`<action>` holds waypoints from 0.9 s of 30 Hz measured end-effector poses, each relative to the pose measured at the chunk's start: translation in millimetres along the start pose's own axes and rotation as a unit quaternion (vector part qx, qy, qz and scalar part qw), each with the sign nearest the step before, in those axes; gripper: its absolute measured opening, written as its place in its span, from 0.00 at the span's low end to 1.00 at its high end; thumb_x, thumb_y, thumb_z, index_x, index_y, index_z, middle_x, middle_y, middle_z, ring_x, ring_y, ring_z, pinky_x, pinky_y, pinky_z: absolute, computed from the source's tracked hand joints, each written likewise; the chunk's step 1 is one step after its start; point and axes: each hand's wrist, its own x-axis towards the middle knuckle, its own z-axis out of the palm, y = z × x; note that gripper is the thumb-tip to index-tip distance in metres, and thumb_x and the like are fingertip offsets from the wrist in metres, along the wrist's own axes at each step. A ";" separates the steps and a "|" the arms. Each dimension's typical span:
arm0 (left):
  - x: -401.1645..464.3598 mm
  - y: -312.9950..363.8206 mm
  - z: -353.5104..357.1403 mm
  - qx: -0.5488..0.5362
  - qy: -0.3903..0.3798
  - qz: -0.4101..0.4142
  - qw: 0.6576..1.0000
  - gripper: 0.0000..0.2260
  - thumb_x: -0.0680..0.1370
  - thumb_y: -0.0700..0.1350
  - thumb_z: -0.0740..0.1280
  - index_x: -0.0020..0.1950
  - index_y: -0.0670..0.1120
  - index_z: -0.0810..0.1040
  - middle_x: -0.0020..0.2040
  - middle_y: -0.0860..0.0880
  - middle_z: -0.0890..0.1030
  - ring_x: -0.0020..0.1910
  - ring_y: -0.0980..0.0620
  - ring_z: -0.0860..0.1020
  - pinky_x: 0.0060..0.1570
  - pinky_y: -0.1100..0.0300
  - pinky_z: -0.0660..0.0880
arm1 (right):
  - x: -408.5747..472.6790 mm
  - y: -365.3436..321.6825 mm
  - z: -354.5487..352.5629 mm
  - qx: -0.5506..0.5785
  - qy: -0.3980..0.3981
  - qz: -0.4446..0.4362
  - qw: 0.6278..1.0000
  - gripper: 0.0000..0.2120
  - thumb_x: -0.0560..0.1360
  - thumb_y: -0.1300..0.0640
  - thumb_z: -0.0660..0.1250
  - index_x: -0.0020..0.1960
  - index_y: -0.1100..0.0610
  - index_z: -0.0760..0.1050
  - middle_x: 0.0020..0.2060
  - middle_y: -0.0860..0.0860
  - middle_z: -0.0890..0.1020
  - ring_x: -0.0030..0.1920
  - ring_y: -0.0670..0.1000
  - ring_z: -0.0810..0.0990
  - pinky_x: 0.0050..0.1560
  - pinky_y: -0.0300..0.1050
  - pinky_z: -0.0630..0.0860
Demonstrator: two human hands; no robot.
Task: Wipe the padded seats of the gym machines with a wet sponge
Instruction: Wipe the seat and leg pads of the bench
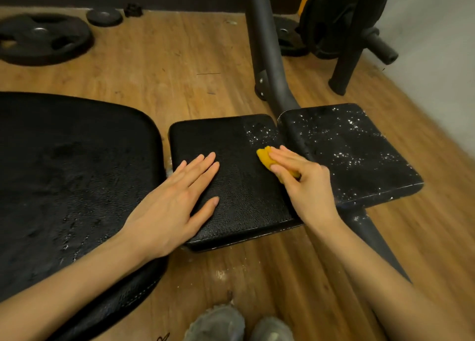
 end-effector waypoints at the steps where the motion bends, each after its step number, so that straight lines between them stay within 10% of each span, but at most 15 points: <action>1: -0.2 0.5 0.1 0.001 -0.001 0.003 1.000 0.31 0.80 0.63 0.44 0.80 0.51 0.50 0.81 0.56 0.47 0.78 0.62 0.44 0.76 0.66 0.40 | -15.5 -0.7 -2.7 0.003 0.007 0.012 1.000 0.15 0.76 0.61 0.69 0.63 0.53 0.78 0.61 0.43 0.79 0.67 0.39 0.72 0.70 0.38 0.67; 11: -0.9 0.4 -0.7 -0.005 -0.002 0.005 1.000 0.30 0.80 0.63 0.46 0.80 0.51 0.51 0.80 0.56 0.49 0.78 0.62 0.46 0.76 0.64 0.42 | 17.4 1.8 11.2 -0.084 0.040 0.030 0.995 0.15 0.79 0.65 0.64 0.64 0.60 0.77 0.64 0.50 0.77 0.64 0.44 0.70 0.67 0.25 0.58; 18: 20.7 -6.2 -5.8 -0.036 0.012 -0.012 0.999 0.32 0.78 0.65 0.46 0.80 0.53 0.51 0.80 0.59 0.49 0.78 0.64 0.43 0.76 0.65 0.39 | -39.3 -7.5 -0.1 -0.133 -0.054 -0.092 0.985 0.14 0.77 0.59 0.67 0.62 0.58 0.78 0.54 0.49 0.75 0.55 0.46 0.71 0.59 0.32 0.67; 23: 45.7 -14.7 -1.1 -0.024 0.041 -0.033 0.998 0.32 0.79 0.62 0.44 0.80 0.49 0.53 0.80 0.55 0.51 0.79 0.61 0.45 0.76 0.64 0.39 | 39.2 -4.3 29.0 -0.135 0.060 0.010 0.989 0.11 0.77 0.60 0.68 0.57 0.61 0.81 0.50 0.52 0.76 0.51 0.52 0.70 0.56 0.53 0.73; 27: 44.7 -16.6 4.4 -0.028 0.056 -0.036 0.997 0.29 0.80 0.57 0.44 0.80 0.47 0.54 0.80 0.53 0.52 0.79 0.60 0.46 0.75 0.67 0.38 | 3.2 -43.4 59.0 -0.140 -0.073 -0.125 0.980 0.12 0.80 0.55 0.62 0.59 0.57 0.79 0.52 0.50 0.75 0.53 0.51 0.72 0.57 0.49 0.72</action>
